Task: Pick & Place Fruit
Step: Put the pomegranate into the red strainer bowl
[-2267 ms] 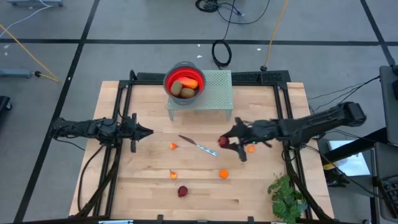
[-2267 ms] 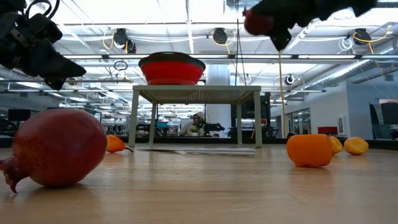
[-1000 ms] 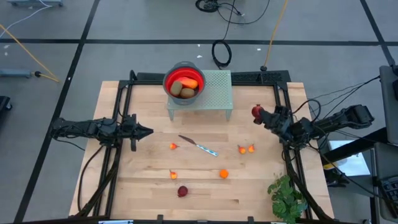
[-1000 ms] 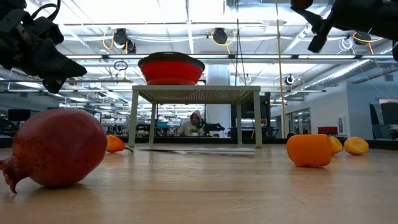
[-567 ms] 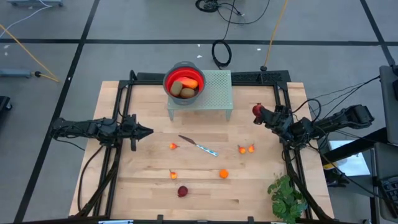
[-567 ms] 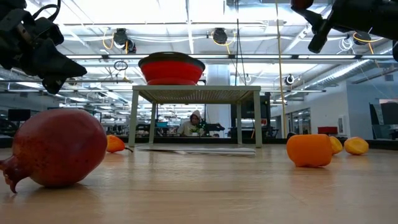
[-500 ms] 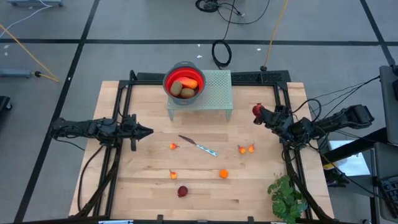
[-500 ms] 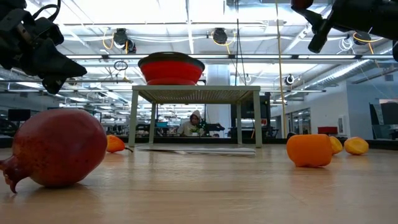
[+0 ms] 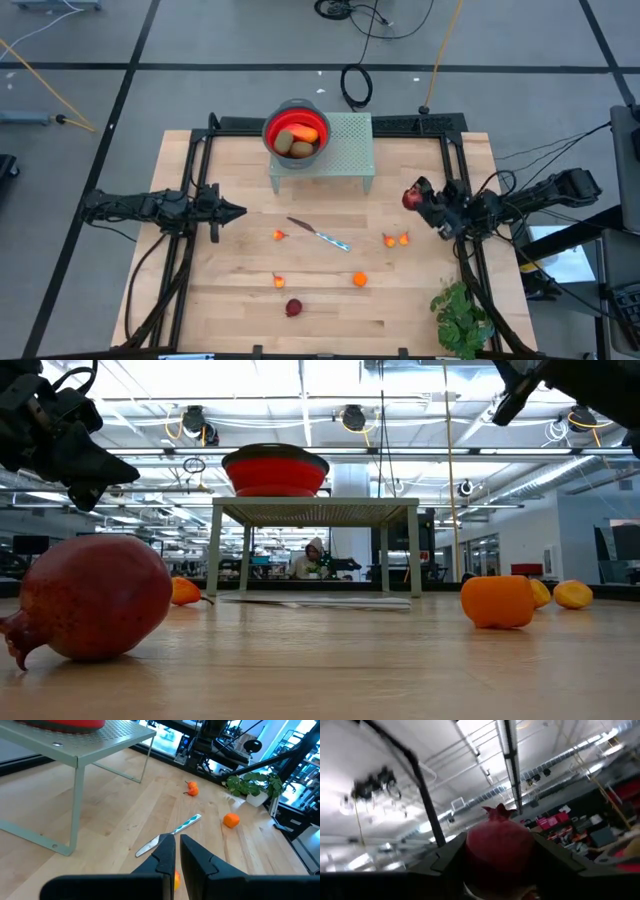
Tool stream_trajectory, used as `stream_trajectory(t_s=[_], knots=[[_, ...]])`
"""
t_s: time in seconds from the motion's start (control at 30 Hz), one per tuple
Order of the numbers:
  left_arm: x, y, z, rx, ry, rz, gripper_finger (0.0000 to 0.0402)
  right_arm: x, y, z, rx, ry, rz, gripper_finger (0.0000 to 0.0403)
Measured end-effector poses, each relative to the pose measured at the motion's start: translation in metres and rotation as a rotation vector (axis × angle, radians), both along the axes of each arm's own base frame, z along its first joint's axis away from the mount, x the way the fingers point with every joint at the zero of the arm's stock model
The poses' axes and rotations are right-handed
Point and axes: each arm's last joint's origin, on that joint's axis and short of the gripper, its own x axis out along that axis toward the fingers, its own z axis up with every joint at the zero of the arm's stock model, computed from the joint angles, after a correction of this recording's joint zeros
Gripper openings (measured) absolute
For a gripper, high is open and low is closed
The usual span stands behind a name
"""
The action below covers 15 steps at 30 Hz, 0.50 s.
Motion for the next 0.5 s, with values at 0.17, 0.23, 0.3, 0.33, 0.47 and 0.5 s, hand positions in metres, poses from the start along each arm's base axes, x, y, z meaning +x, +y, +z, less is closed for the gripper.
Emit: stream_trajectory(t_s=[0.17,0.23,0.3,0.33,0.47,0.5], knots=[[0.0,0.0,-0.0001,0.0,0.0,0.0,0.0026,0.0014,0.0005,-0.0017,-0.216,0.02,-0.151,0.0183],[0.0,0.0,-0.0001,0.0,0.0,0.0,0.0026,0.0016,0.0005,-0.002,-0.303,0.023,-0.215,0.0181],[0.0,0.0,-0.0001,0.0,0.0,0.0,0.0026,0.0017,0.0005,-0.0021,-0.382,0.024,-0.274,0.0182],[0.0,0.0,-0.0001,0.0,0.0,0.0,0.0026,0.0018,0.0005,-0.0023,-0.416,0.025,-0.299,0.0183],[0.0,0.0,-0.0001,0.0,0.0,0.0,0.0026,0.0019,0.0006,-0.0024,-0.532,0.025,-0.386,0.0184],[0.0,0.0,-0.0001,0.0,0.0,0.0,0.0026,0.0019,0.0006,-0.0024,-0.553,0.025,-0.401,0.0184]])
